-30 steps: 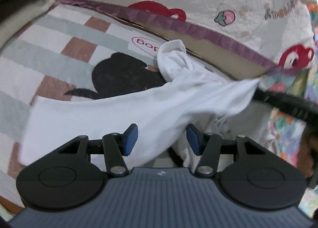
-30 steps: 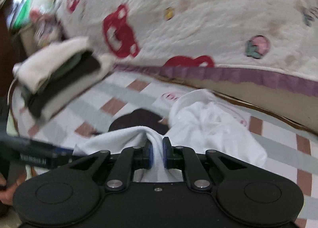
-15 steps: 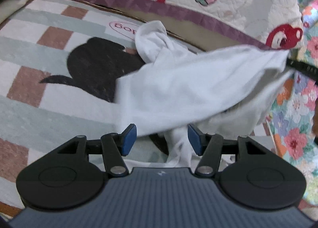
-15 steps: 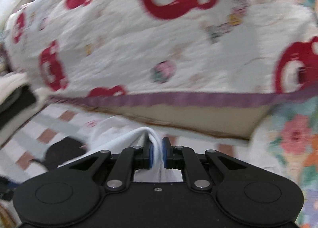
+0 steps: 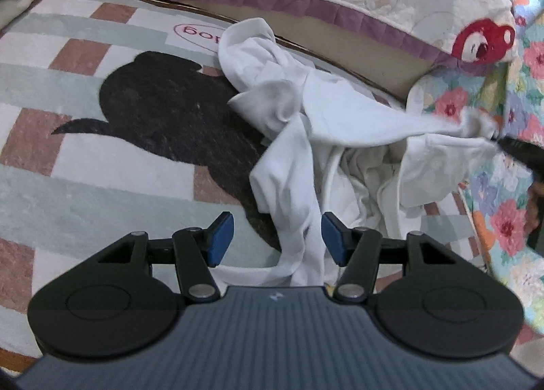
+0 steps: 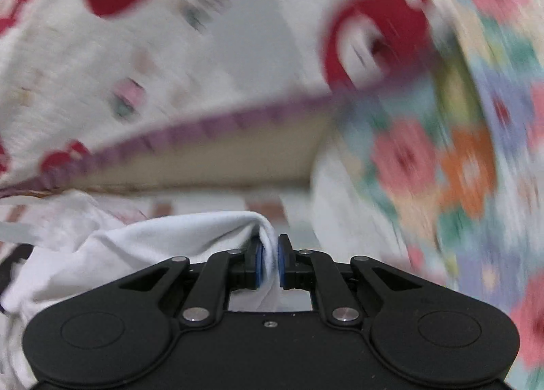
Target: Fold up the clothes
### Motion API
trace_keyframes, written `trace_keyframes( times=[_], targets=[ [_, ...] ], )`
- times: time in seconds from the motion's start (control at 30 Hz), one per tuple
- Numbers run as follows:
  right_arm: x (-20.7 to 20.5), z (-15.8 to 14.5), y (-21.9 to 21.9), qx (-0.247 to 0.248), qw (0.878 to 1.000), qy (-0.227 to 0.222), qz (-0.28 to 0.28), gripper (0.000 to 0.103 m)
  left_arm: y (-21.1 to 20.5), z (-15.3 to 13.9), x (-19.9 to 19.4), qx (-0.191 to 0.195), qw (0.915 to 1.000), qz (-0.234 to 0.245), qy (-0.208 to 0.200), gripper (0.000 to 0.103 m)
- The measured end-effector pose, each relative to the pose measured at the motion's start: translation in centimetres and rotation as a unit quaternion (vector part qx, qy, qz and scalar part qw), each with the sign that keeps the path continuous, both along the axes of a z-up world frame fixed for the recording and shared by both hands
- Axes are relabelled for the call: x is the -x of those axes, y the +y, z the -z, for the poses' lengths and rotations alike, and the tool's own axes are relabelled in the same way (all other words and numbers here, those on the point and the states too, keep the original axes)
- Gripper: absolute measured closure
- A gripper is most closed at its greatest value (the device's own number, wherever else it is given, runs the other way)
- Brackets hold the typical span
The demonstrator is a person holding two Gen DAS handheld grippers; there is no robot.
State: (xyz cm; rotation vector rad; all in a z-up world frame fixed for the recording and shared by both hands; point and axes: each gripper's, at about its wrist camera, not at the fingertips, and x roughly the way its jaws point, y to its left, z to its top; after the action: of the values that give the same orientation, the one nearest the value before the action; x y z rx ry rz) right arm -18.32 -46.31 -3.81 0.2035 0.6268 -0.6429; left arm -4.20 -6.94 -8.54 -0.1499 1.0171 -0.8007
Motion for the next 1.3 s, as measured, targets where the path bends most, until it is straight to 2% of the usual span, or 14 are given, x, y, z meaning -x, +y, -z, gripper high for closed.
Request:
trace_keyframes(
  times=[0.13, 0.27, 0.33, 0.37, 0.4, 0.43, 0.5, 0.67, 0.8, 0.9, 1.0, 1.13, 1.23, 1.3],
  targets=[
    [1.6, 2.2, -1.6, -0.033, 0.999, 0.006, 0.03, 0.093, -0.9, 0.5, 0.5, -0.003, 0.9998, 0.018, 0.006, 0.038],
    [1.3, 1.3, -1.8, -0.029, 0.999, -0.008, 0.015, 0.093, -2.4, 1.2, 0.7, 0.006, 0.999, 0.034, 0.028, 0.031],
    [0.9, 0.7, -1.5, -0.024, 1.0, -0.017, -0.001, 0.093, -3.2, 1.6, 1.0, -0.016, 0.999, 0.036, 0.02, 0.032],
    [0.7, 0.5, -1.3, -0.025, 0.999, -0.025, -0.009, 0.093, -3.7, 1.7, 1.1, -0.029, 0.9988, 0.036, 0.015, 0.035],
    [0.6, 0.4, -1.1, -0.026, 0.999, -0.034, -0.018, 0.093, -4.1, 1.9, 1.3, -0.042, 0.9984, 0.037, 0.01, 0.048],
    [0.5, 0.4, -0.8, -0.028, 0.998, -0.041, -0.026, 0.093, -4.5, 2.0, 1.5, -0.055, 0.9978, 0.037, 0.004, 0.077],
    [0.3, 0.5, -0.3, -0.032, 0.997, -0.053, -0.039, 0.093, -5.0, 2.1, 1.9, -0.07, 0.9966, 0.042, -0.012, 0.096],
    [1.4, 1.1, 1.3, -0.043, 0.996, -0.051, -0.052, 0.093, -3.8, 0.3, 2.6, -0.08, 0.994, 0.012, -0.075, 0.098],
    [3.9, 0.1, 1.7, -0.013, 0.998, -0.054, -0.031, 0.094, -0.4, -2.2, 1.0, -0.083, 0.9862, -0.068, -0.126, 0.098],
    [4.9, -2.0, 0.9, 0.021, 0.997, -0.074, -0.003, 0.094, 2.0, -1.9, -1.0, -0.073, 0.9847, -0.113, -0.11, 0.1],
    [5.2, -4.2, 0.0, 0.056, 0.995, -0.084, 0.02, 0.094, 3.2, -1.4, -1.6, -0.106, 0.9759, -0.14, -0.13, 0.103],
    [5.2, -5.6, -1.0, 0.083, 0.995, -0.052, 0.035, 0.095, 5.3, -2.4, -2.4, -0.105, 0.9685, -0.164, -0.155, 0.103],
    [5.6, -5.0, -2.0, 0.112, 0.992, -0.003, 0.061, 0.094, 6.3, -2.6, -3.2, -0.085, 0.9737, -0.162, -0.136, 0.102],
    [5.4, -2.9, -3.3, 0.126, 0.986, 0.057, 0.093, 0.085, 6.0, -2.1, -3.1, -0.064, 0.9809, -0.149, -0.108, 0.1]
  ],
)
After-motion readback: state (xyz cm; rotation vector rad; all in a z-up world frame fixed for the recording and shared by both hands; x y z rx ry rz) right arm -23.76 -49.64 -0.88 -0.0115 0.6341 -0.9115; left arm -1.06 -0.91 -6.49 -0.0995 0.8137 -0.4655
